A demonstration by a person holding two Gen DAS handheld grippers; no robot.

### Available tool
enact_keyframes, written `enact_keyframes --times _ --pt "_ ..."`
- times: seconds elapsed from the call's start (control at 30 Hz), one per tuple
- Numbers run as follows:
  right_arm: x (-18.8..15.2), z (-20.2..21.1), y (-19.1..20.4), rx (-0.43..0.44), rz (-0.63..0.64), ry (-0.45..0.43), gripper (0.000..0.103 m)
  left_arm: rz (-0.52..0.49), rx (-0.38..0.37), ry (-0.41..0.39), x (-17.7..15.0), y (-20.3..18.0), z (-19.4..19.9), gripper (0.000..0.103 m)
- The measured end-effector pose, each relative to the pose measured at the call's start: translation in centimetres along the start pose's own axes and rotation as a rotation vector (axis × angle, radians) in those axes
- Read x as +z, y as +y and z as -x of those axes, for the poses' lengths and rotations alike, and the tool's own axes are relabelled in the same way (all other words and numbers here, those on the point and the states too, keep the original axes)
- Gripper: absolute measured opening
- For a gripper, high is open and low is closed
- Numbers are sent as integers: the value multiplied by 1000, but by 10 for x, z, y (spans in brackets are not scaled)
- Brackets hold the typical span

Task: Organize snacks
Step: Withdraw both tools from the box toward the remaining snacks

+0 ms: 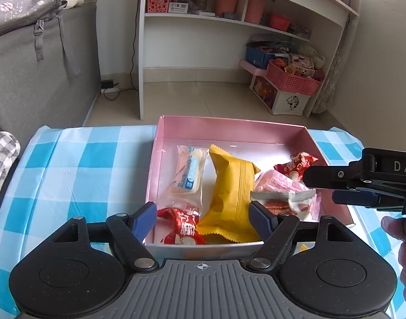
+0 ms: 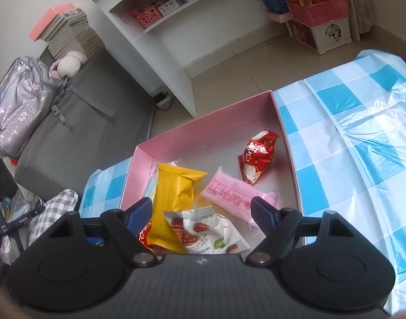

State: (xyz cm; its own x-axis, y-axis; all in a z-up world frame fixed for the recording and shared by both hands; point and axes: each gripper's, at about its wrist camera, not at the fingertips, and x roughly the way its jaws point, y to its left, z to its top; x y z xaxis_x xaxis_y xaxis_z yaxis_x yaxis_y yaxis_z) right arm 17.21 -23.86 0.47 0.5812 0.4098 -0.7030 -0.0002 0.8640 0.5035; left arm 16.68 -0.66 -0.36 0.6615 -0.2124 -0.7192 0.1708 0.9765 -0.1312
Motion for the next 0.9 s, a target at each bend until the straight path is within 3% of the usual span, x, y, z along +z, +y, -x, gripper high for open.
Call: enact_keyframes --times 0.27,0.53,0.9 --pt "-13 20 3 -52 88 -2 91 -23 -2 45 -27 -4 26 93" --pt "-36 36 0 -134 230 -6 93 -39 -27 50 -56 -6 45 93" --pt "-57 67 -22 -133 243 -51 99 -100 -70 6 -88 -10 67 94"
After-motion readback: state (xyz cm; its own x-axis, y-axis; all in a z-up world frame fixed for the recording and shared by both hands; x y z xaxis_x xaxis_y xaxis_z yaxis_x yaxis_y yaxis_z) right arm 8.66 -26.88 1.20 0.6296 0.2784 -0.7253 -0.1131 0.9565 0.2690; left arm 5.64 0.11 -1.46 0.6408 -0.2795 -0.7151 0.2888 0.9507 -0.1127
